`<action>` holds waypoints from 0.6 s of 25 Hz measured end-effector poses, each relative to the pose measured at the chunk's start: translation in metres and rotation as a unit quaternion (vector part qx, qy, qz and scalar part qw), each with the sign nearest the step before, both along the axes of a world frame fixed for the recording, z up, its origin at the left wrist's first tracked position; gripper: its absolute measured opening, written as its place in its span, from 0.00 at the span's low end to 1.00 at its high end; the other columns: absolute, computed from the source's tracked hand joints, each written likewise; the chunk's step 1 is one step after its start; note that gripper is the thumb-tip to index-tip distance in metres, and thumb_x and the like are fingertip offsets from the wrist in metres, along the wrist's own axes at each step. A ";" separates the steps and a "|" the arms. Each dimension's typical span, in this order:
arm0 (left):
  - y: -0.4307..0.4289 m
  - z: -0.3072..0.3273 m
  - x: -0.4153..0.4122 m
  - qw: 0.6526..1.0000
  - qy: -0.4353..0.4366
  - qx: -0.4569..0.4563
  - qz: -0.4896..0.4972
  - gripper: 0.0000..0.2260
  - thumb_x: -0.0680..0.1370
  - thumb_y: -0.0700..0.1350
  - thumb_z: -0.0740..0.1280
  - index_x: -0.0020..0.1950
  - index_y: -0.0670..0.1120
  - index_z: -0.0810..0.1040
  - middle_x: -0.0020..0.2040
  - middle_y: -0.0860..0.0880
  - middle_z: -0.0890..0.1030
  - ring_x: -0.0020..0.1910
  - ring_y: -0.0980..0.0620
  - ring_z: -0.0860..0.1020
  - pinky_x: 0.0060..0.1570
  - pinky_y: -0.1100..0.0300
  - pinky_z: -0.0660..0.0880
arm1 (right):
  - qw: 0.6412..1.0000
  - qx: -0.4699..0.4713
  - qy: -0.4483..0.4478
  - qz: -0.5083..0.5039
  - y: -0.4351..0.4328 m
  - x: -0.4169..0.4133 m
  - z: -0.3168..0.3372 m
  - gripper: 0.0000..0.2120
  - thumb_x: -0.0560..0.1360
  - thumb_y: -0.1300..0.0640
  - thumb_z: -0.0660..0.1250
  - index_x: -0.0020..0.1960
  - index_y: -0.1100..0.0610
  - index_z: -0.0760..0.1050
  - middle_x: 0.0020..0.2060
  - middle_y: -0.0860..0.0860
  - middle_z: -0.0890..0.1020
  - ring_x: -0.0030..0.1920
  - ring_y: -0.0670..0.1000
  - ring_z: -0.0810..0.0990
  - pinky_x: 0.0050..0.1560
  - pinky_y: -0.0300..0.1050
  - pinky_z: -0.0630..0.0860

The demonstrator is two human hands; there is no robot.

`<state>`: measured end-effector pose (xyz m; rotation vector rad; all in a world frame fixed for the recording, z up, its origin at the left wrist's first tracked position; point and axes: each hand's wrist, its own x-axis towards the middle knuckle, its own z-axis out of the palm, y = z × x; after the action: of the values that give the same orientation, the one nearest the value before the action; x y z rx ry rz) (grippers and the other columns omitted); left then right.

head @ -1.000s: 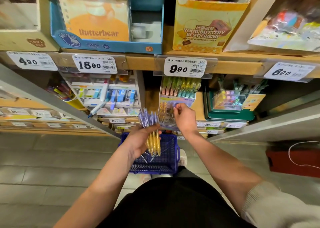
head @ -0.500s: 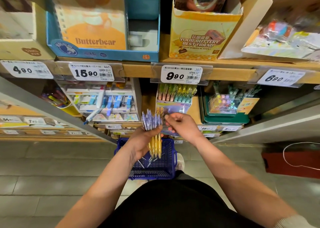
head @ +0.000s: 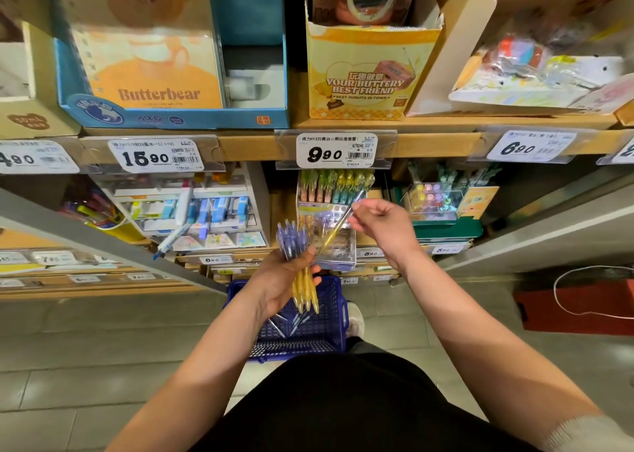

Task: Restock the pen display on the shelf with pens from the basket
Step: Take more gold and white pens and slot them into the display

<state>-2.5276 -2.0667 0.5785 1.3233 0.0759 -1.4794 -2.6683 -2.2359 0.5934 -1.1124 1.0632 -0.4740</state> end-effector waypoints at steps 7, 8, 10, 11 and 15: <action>0.000 -0.006 -0.001 1.000 -0.010 -0.001 0.004 0.13 0.80 0.40 0.68 0.63 0.38 0.77 0.50 0.41 0.87 0.44 0.45 0.86 0.49 0.46 0.84 | 0.940 -0.292 0.174 0.037 0.005 0.005 -0.033 0.04 0.76 0.59 0.74 0.50 0.57 0.82 0.39 0.46 0.83 0.41 0.43 0.82 0.48 0.30 0.77; 0.000 -0.006 0.000 1.000 -0.012 -0.001 0.004 0.12 0.81 0.40 0.68 0.63 0.38 0.77 0.50 0.41 0.87 0.43 0.45 0.86 0.48 0.47 0.84 | 0.931 -0.314 0.180 0.044 0.007 0.006 -0.038 0.04 0.76 0.59 0.74 0.50 0.57 0.83 0.39 0.44 0.83 0.40 0.41 0.81 0.47 0.26 0.75; 0.001 -0.006 0.000 1.000 -0.014 -0.003 0.007 0.12 0.81 0.40 0.67 0.64 0.38 0.76 0.52 0.40 0.87 0.43 0.45 0.86 0.47 0.48 0.84 | 0.921 -0.335 0.191 0.057 0.009 0.009 -0.048 0.05 0.76 0.61 0.74 0.51 0.58 0.83 0.39 0.43 0.82 0.39 0.37 0.79 0.46 0.21 0.72; 0.002 -0.006 0.001 1.000 -0.016 -0.002 0.008 0.12 0.81 0.40 0.68 0.64 0.38 0.76 0.53 0.40 0.86 0.44 0.45 0.86 0.46 0.48 0.84 | 0.918 -0.338 0.199 0.064 0.010 0.011 -0.051 0.05 0.76 0.61 0.74 0.52 0.58 0.83 0.40 0.43 0.83 0.40 0.36 0.79 0.46 0.21 0.71; 0.005 -0.006 0.001 1.000 -0.014 0.001 0.018 0.14 0.80 0.40 0.69 0.64 0.37 0.77 0.53 0.40 0.86 0.45 0.45 0.86 0.43 0.50 0.84 | 0.908 -0.334 0.232 0.099 0.010 0.020 -0.063 0.07 0.77 0.58 0.73 0.54 0.57 0.83 0.42 0.44 0.83 0.44 0.43 0.82 0.54 0.32 0.77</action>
<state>-2.5269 -2.0613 0.5724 1.3370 0.0818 -1.4303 -2.6487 -2.2260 0.5304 -1.9969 1.2118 -0.4290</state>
